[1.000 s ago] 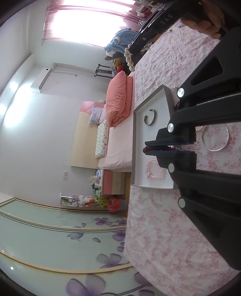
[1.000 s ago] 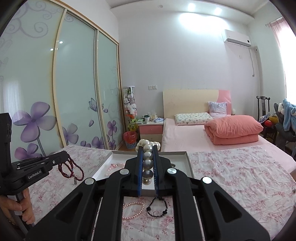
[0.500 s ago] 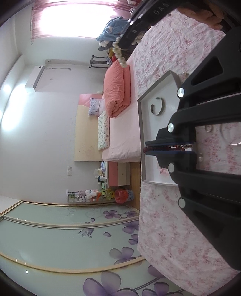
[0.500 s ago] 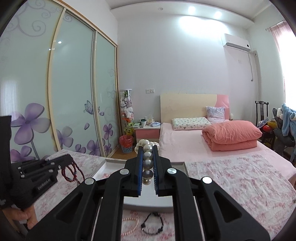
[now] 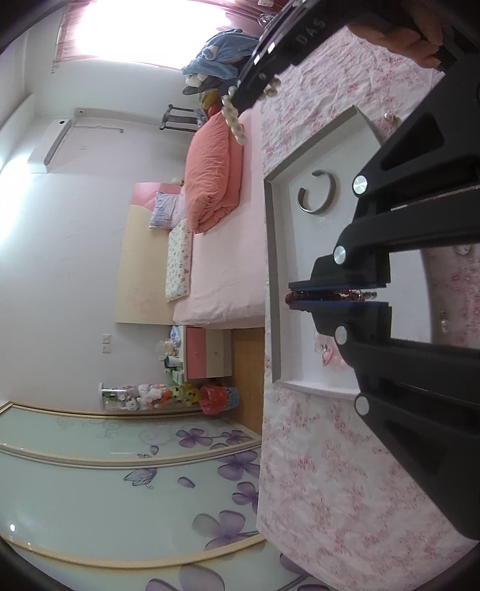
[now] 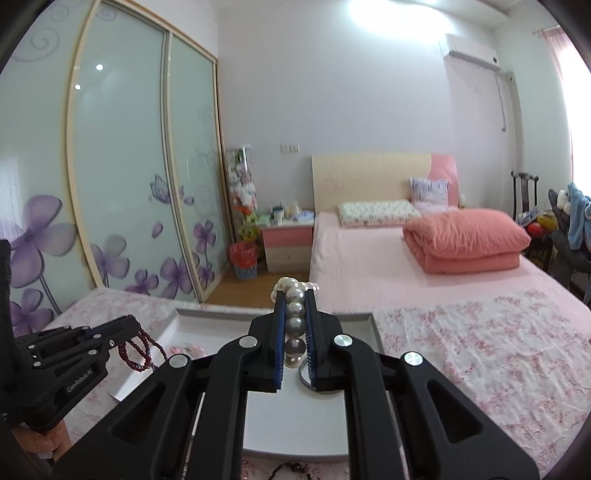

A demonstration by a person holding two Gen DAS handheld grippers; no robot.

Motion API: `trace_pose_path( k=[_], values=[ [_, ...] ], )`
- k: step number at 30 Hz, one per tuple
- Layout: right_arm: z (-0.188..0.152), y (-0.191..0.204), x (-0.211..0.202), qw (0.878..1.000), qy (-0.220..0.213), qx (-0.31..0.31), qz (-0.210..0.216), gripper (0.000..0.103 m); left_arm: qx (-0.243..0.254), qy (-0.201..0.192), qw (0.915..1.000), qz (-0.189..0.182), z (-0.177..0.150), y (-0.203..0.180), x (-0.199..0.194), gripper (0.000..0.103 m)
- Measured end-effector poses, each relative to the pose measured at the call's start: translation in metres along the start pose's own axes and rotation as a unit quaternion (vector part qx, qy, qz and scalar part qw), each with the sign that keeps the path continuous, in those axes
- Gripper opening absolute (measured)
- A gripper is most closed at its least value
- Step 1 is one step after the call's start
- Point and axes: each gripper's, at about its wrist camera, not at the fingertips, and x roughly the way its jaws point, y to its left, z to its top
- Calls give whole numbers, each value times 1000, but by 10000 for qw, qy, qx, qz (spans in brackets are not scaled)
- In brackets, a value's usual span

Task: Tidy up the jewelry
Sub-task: 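Open left tool to drop the dark red bracelet in the tray while right tool releases the pearls, then grasp the grey pearl earring with right tool while left tool moves toward the silver hoop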

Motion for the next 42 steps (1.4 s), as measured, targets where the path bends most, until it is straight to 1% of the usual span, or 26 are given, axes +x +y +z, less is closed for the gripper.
trace_pose_path(
  k=[4, 6, 9, 10, 11, 12, 13, 14, 19, 21, 26, 28, 29, 33, 34, 36, 39, 42],
  values=[
    [-8, -1, 26, 9993, 370, 89, 42, 11, 24, 189, 9998, -24, -4, -1, 22, 5],
    [-10, 0, 33, 9988, 482, 103, 51, 11, 9, 257, 9997, -40, -5, 0, 31, 5],
    [-12, -2, 43, 9974, 695, 160, 94, 11, -81, 401, 9990, -175, -7, 1, 43, 6],
    [-13, -2, 45, 9966, 787, 206, 128, 13, -140, 431, 9988, -202, -8, 2, 46, 7],
    [-13, -4, 46, 9961, 834, 231, 154, 16, -191, 457, 9985, -226, -8, 3, 49, 13],
    [-14, -6, 46, 9960, 848, 243, 151, 23, -288, 495, 9980, -252, -9, 7, 50, 21],
    [-15, -7, 44, 9961, 840, 253, 124, 31, -351, 497, 9979, -239, -10, 10, 51, 25],
    [-16, -7, 43, 9962, 824, 257, 100, 33, -404, 488, 9978, -218, -10, 13, 50, 27],
    [-16, -20, 30, 9963, 772, 389, -25, 34, -557, 395, 9977, -40, -9, 31, 35, 27],
    [-16, -24, 23, 9963, 735, 427, -84, 34, -591, 330, 9977, 55, -10, 38, 25, 33],
    [-18, -33, 10, 9962, 748, 406, -186, 34, -592, 291, 9976, 215, -16, 48, 5, 35],
    [-23, -37, 4, 9958, 807, 352, -241, 34, -546, 303, 9977, 278, -22, 53, -5, 39],
    [-26, -41, 1, 9954, 856, 334, -286, 34, -524, 300, 9977, 309, -24, 54, -9, 43],
    [-44, -57, -8, 9911, 1197, 411, -423, 34, -345, 344, 9978, 441, -41, 60, -29, 56],
    [-51, -61, -9, 9889, 1352, 446, -418, 34, -326, 379, 9978, 440, -44, 61, -31, 58],
    [-64, -65, -9, 9842, 1663, 485, -375, 34, -306, 503, 9974, 409, -53, 64, -36, 65],
    [-80, -65, -8, 9786, 1976, 498, -294, 34, -302, 664, 9966, 374, -62, 65, -39, 71],
    [-96, -61, -8, 9739, 2210, 460, -253, 34, -295, 830, 9956, 316, -72, 65, -40, 75]
  ],
)
